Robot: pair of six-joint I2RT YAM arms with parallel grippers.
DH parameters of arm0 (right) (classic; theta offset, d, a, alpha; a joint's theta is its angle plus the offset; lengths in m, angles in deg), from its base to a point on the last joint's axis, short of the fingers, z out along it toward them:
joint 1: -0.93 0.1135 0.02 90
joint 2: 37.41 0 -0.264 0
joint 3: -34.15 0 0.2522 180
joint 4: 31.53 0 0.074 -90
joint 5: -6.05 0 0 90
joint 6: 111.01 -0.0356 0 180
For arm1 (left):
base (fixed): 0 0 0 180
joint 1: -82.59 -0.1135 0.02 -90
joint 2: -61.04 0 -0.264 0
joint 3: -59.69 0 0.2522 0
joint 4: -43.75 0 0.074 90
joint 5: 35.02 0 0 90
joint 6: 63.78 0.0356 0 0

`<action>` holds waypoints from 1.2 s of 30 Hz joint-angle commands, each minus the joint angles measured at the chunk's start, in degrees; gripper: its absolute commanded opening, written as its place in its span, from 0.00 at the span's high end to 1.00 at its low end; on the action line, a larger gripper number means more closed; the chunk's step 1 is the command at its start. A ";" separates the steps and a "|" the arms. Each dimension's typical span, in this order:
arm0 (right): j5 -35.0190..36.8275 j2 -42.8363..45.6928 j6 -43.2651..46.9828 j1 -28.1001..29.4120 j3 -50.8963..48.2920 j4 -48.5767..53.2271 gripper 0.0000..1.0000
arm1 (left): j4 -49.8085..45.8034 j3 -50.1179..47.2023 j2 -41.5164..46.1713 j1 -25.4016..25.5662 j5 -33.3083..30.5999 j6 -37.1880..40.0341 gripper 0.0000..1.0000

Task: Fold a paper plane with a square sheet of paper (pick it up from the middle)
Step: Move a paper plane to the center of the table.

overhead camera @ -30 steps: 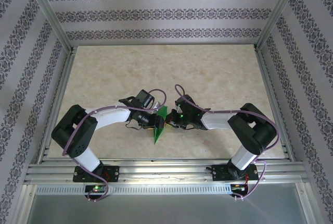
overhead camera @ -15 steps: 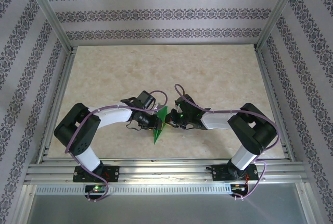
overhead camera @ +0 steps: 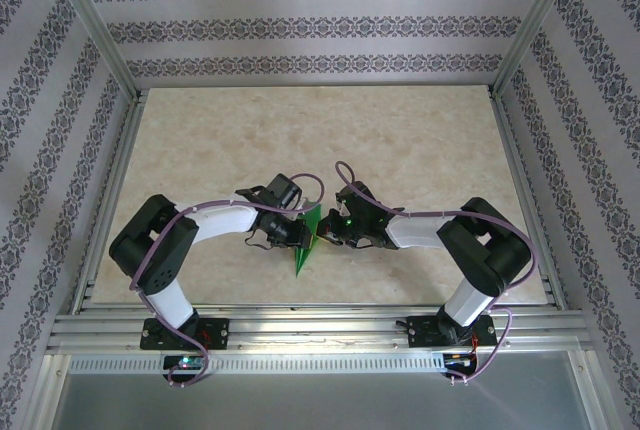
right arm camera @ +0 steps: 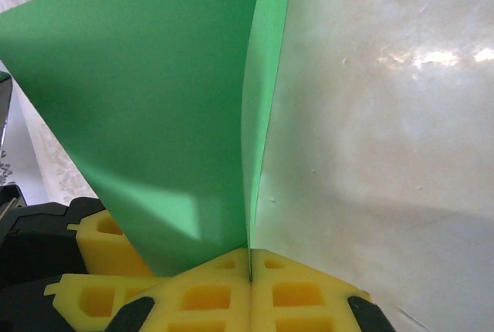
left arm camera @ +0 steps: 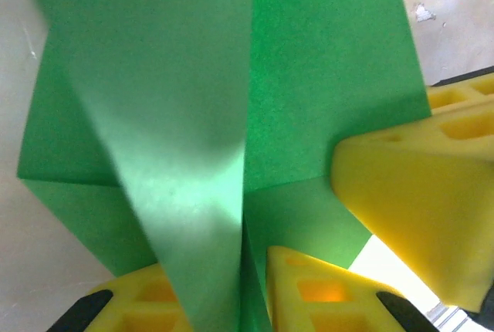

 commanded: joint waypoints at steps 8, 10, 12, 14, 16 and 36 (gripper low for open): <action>-0.77 -0.82 -0.82 0.69 0.57 -1.14 1.00 | -1.98 1.51 -1.83 1.13 -1.44 1.61 0.84; -0.78 -0.79 -0.78 0.67 0.57 -1.14 0.99 | -1.98 1.60 -1.94 1.28 -1.44 1.70 0.85; -0.73 -0.74 -0.82 0.68 0.57 -1.15 0.99 | -1.99 1.77 -1.97 1.30 -1.48 1.61 0.85; -0.69 -0.69 -0.78 0.62 0.48 -1.14 0.98 | -2.04 1.95 -2.00 1.30 -1.27 1.61 0.86; -0.69 -0.65 -0.65 0.62 0.44 -1.21 0.95 | -2.53 2.22 -1.81 1.43 -1.69 1.53 0.88; 2.99 23.03 2.80 -9.62 -13.12 4.49 0.32 | -19.69 15.72 -6.56 1.38 -20.89 -0.06 0.89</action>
